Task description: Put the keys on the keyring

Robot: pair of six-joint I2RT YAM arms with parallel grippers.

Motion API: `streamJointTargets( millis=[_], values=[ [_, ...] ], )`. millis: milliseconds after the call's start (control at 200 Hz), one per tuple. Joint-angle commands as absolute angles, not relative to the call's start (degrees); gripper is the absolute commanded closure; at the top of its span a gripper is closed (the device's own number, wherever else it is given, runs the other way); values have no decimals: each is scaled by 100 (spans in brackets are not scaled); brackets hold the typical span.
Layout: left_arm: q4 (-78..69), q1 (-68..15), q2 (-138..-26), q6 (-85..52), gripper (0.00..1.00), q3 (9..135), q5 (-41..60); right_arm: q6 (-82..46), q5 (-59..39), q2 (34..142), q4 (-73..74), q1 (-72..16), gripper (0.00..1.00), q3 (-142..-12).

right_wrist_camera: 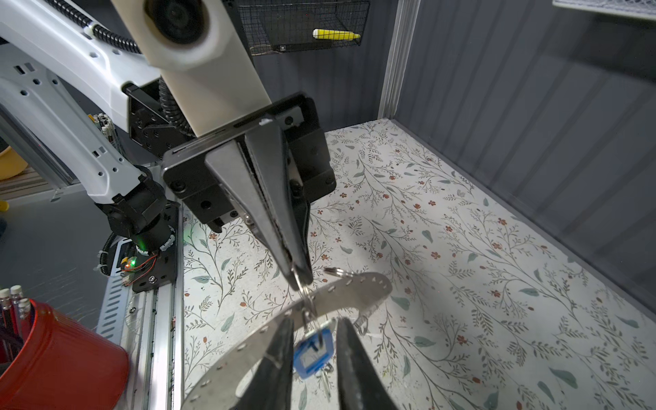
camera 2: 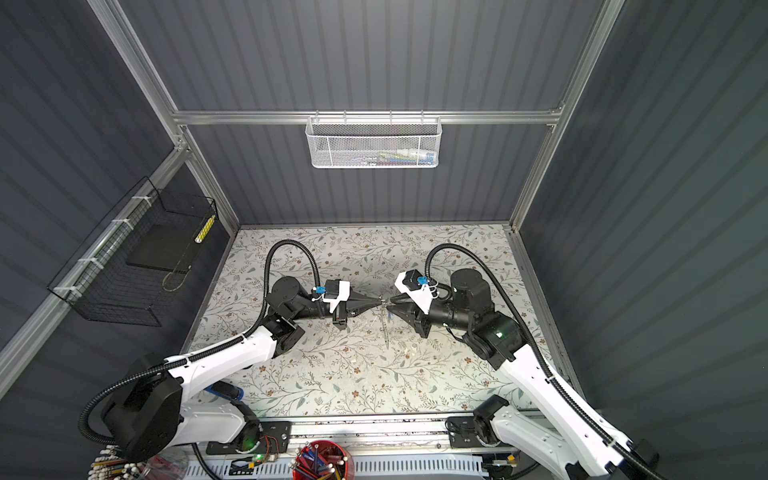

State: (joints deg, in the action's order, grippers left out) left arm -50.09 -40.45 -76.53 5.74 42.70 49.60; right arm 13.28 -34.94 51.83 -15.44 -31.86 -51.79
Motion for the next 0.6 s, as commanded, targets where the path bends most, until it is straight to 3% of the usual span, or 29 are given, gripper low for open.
streamJointTargets(
  millis=[0,565,595],
  values=[
    [-5089,-4017,-7600,545,100,4522,5113,1422,-3699,5220,-1383,-3159,80,-5337],
    [-4429,-4017,-7601,882,100,4742,5247,1656,-3844,5311,-1557,-3164,100,-5420],
    [-4065,-4017,-7543,1104,92,4808,5185,1716,-3820,5300,-1684,-3162,100,-5474]
  ],
)
